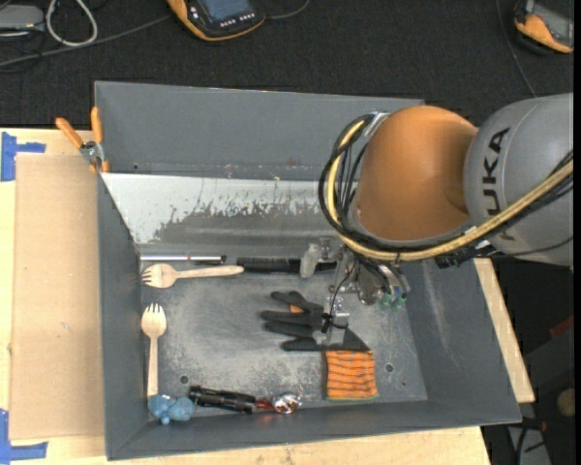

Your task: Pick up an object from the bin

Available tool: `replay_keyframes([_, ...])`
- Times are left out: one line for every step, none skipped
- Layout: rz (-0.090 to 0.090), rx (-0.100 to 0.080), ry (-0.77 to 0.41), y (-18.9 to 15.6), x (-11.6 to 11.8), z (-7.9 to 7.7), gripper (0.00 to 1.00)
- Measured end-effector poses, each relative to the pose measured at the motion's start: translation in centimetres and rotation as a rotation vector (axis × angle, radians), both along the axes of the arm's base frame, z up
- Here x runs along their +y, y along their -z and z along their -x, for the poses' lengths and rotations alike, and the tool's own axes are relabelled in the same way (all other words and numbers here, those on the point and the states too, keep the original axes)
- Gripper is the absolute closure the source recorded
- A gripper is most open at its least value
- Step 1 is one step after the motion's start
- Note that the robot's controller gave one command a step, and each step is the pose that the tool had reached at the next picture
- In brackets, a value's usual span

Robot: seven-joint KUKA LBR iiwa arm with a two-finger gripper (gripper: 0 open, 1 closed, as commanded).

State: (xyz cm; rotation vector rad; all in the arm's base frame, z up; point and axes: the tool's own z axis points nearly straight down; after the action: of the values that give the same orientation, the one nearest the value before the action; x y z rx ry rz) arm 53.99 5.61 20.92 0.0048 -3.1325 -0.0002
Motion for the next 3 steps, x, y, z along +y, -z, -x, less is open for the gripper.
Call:
replay_keyframes([-0.001,-0.008,0.002,-0.4,0.0,-0.2,0.0])
replay_keyframes([-0.001,-0.012,-0.037,5.2,-0.8,0.9,0.0])
replay_keyframes([-0.003,-0.006,-0.031,10.5,2.0,4.3,0.0])
